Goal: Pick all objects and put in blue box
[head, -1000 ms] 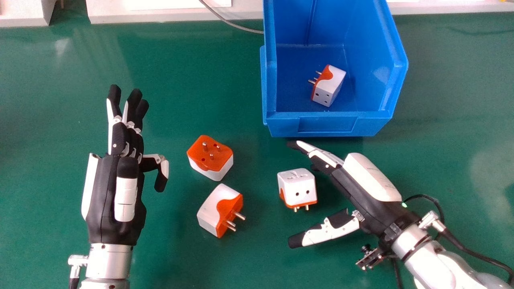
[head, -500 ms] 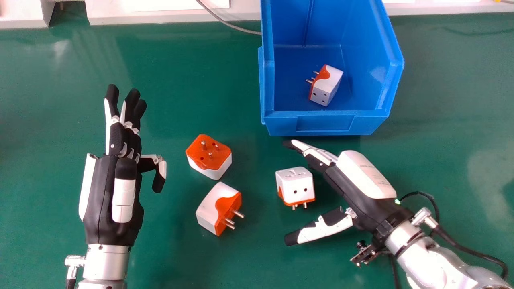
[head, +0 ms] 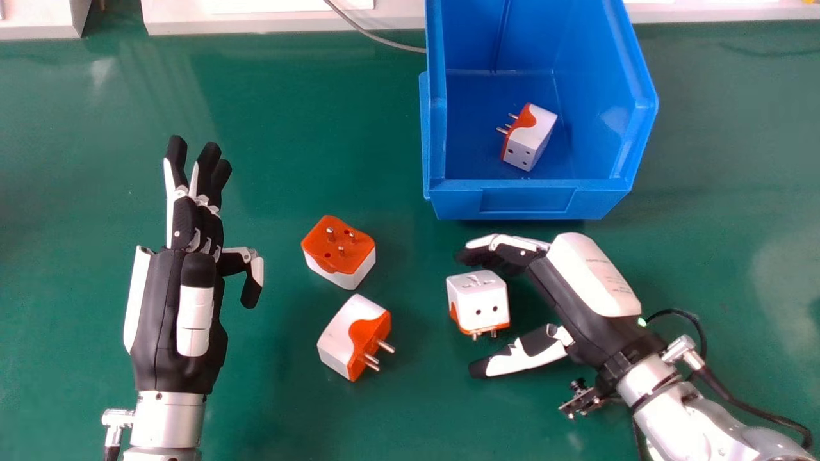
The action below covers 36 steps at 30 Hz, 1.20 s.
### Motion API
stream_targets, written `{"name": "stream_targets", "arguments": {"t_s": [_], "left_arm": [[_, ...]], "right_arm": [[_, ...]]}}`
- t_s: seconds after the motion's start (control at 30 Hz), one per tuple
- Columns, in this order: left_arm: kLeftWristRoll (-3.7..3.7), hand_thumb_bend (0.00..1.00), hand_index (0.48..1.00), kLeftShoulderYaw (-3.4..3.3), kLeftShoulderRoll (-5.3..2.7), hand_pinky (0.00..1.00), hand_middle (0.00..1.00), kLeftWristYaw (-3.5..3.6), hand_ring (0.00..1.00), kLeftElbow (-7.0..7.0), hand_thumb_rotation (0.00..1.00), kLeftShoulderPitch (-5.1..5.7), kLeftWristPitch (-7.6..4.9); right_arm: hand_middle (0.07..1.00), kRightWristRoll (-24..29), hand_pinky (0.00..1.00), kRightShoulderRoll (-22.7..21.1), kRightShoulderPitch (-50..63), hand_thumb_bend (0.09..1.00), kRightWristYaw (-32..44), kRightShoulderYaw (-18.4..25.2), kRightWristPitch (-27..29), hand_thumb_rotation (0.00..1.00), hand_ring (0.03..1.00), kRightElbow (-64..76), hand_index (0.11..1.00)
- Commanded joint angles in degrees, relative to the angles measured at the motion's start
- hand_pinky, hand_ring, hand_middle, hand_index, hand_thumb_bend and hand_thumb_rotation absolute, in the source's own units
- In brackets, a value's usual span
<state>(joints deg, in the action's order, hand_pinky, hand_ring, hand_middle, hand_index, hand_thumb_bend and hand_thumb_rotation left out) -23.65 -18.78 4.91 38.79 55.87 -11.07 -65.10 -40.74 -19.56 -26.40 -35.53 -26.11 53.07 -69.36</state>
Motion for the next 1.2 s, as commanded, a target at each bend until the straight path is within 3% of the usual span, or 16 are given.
{"name": "stream_targets", "arguments": {"t_s": [0.0,0.07,0.2,0.33,0.47,0.83,1.03,1.17], "left_arm": [[-0.37,1.00,0.990,0.00,-0.10,0.00,1.00,0.19,1.00,-0.37,0.92,-0.15,-0.29],[-0.38,1.00,0.990,-0.03,-0.16,0.00,1.00,0.23,1.00,-0.32,0.92,-0.14,-0.41],[-0.37,1.00,0.989,-0.03,-0.24,0.00,1.00,0.14,1.00,-0.41,0.92,-0.19,-0.41],[-0.16,1.00,0.989,-0.03,-0.38,0.00,1.00,-0.16,1.00,-0.20,0.92,-0.28,-0.57],[-0.31,1.00,0.990,0.02,-0.50,0.00,1.00,-0.02,1.00,-0.35,0.92,-0.19,-0.50],[-0.69,1.00,0.990,-0.10,-0.85,0.00,1.00,0.34,1.00,-0.12,0.92,-0.39,-0.38],[-0.91,1.00,0.990,-0.28,-0.98,0.00,1.00,0.70,1.00,0.00,0.92,-0.46,-0.46],[-0.64,1.00,0.990,-0.25,-1.05,0.00,1.00,0.41,1.00,0.49,0.92,-0.82,-0.49]], "right_arm": [[0.624,-0.3,0.55,-0.8,-0.2,0.724,-1.2,-0.3,0.4,0.08,0.580,-0.3,0.634],[0.624,-0.4,0.55,-1.0,-0.4,0.724,-1.4,-0.4,0.6,0.08,0.580,-0.2,0.634],[0.566,-0.4,0.46,-1.4,-0.6,0.621,-1.7,-0.7,0.8,0.04,0.484,0.1,0.584],[0.545,-0.6,0.43,-2.0,-0.7,0.582,-1.9,-0.9,0.9,0.02,0.446,0.6,0.565],[0.528,-0.5,0.40,-2.2,-0.6,0.548,-1.8,-0.8,1.2,0.01,0.416,1.0,0.546],[0.516,0.5,0.39,-2.7,0.1,0.523,-1.3,-0.1,2.6,0.00,0.394,2.8,0.529],[0.515,4.1,0.39,-4.1,1.6,0.518,1.6,2.8,7.1,0.00,0.392,6.7,0.525],[0.513,9.0,0.39,-4.6,3.8,0.517,5.0,6.6,10.4,0.00,0.394,12.1,0.523]]}}
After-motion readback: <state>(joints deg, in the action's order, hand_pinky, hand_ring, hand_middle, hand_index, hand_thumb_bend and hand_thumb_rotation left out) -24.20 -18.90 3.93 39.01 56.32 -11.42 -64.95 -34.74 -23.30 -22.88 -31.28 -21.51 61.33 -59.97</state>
